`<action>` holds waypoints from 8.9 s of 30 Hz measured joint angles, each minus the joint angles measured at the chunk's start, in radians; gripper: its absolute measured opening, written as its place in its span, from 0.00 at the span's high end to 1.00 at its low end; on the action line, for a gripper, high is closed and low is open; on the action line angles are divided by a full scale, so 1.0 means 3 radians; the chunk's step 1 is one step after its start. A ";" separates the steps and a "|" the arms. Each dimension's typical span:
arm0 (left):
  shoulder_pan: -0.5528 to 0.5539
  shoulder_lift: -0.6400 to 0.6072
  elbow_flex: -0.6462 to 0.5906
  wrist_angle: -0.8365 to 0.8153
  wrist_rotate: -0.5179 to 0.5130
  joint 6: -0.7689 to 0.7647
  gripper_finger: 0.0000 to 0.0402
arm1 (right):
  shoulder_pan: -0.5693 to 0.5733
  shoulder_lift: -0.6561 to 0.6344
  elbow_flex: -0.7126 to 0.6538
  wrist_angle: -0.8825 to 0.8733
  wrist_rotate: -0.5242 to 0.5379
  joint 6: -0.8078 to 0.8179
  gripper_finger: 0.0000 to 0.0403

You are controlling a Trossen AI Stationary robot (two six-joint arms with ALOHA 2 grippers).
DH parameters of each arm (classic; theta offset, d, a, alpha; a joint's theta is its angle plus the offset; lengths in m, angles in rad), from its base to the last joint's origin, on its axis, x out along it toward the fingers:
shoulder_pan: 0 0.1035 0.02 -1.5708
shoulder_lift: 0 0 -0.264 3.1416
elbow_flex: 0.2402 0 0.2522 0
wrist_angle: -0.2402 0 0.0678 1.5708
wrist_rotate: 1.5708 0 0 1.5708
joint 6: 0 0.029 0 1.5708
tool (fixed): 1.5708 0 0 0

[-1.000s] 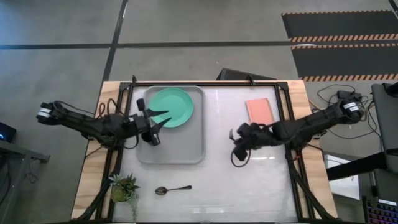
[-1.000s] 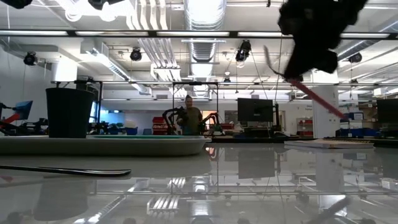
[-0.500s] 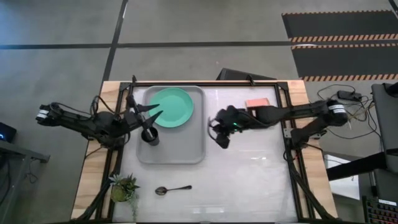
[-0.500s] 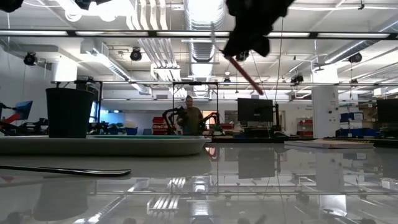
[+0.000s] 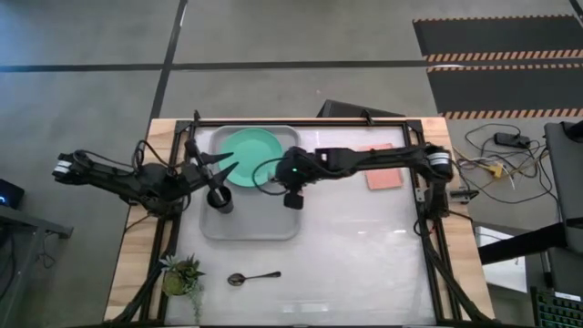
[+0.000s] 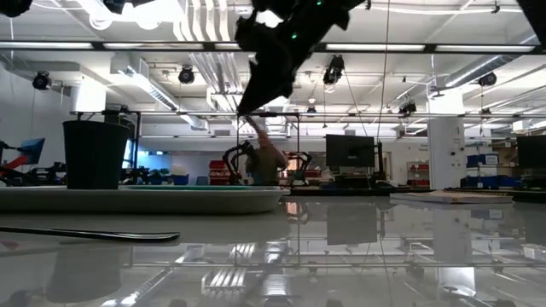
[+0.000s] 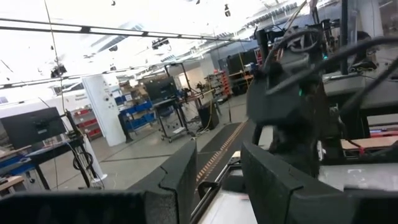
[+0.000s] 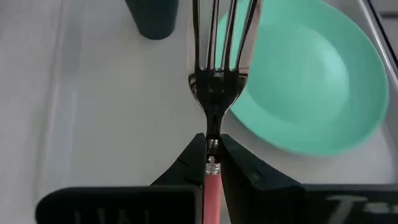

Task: Pick and place plate/cup/fork/spoon on tray
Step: Put the pink fork to the bottom right of the light green plate on the gray serving tray, then put the black spoon to the bottom of the pink fork on the gray serving tray

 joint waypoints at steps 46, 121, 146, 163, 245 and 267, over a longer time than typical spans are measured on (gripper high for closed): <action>0.0000 -0.0022 -0.0001 0.0004 0.0001 0.0003 0.73 | -0.0002 0.1028 0.0654 0.0019 0.0005 -0.0564 0.88; 0.0000 -0.0022 -0.0001 0.0002 0.0003 0.0000 0.73 | 0.0024 0.0775 0.0120 -0.0236 -0.0095 -0.0210 0.98; -0.0003 -0.0015 -0.0001 0.0003 0.0003 -0.0018 0.73 | 0.0764 0.0511 0.0119 0.0218 -0.0110 0.0364 0.98; -0.0005 0.0015 -0.0001 0.0001 0.0020 -0.0187 0.73 | 0.1276 0.0722 0.0118 0.1042 -0.0078 0.0525 0.98; -0.0006 0.0095 -0.0001 0.0000 0.0028 -0.0359 0.73 | 0.1504 0.1412 0.0174 0.2322 0.0003 0.0596 0.98; -0.0006 0.0096 -0.0001 0.0001 0.0028 -0.0357 0.73 | 0.0646 0.0513 -0.0957 0.2246 0.0118 0.0080 0.98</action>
